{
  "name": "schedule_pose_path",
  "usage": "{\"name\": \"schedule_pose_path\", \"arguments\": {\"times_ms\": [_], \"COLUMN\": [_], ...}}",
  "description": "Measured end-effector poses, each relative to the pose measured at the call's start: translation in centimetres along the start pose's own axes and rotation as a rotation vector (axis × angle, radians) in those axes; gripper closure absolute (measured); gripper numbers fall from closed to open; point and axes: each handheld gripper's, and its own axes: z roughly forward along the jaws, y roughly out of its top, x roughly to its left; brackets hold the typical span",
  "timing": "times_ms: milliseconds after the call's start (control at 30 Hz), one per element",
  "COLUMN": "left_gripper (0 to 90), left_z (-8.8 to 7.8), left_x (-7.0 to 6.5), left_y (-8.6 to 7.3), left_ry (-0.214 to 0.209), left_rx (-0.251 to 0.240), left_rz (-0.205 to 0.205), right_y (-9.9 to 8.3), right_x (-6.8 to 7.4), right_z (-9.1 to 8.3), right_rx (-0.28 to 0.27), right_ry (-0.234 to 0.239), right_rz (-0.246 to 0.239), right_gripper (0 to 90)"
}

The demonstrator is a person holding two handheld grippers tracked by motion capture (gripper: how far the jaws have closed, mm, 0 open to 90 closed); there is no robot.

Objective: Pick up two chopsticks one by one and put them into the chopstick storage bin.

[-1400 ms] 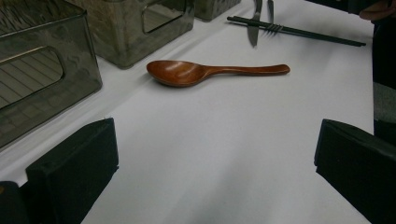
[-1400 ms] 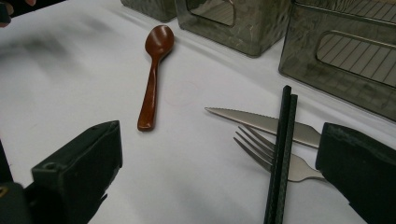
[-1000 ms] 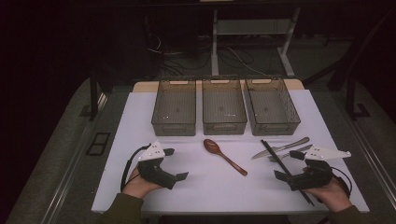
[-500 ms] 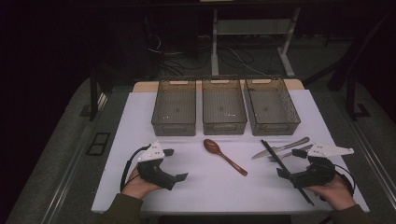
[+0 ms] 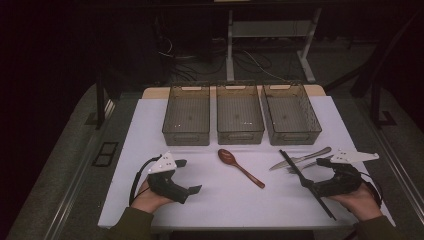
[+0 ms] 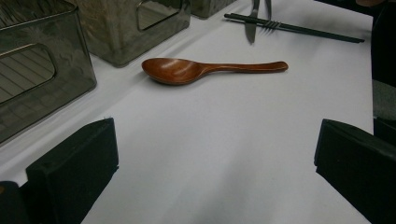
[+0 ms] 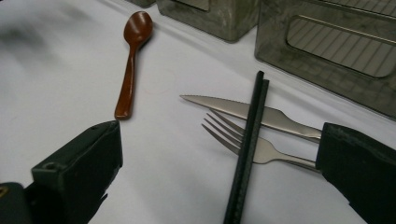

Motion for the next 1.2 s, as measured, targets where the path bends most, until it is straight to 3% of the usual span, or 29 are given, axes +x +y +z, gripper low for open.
{"name": "schedule_pose_path", "arguments": {"times_ms": [733, 800, 1100, 1200], "left_gripper": [0.0, 0.0, 0.0, 0.0], "left_z": [0.0, 0.0, -0.1, -0.1], "left_x": [0.1, 0.0, 0.0, 0.0], "left_y": [-0.1, -0.1, 0.0, 0.0], "left_ry": [-0.004, -0.003, 0.002, 0.001], "left_rx": [0.007, 0.006, 0.006, 0.007], "left_rz": [0.001, 0.001, 0.007, 0.008], "right_y": [-0.9, -1.0, -1.3, -1.4], "right_x": [-2.4, -2.6, -2.6, -2.5], "right_z": [-0.7, -0.8, -1.1, -1.1], "right_rx": [0.055, 0.061, 0.086, 0.104], "right_ry": [-0.079, -0.085, -0.078, -0.065], "right_rz": [0.055, 0.056, 0.054, 0.053], "right_gripper": [7.1, 14.0, 24.1, 33.2]}}
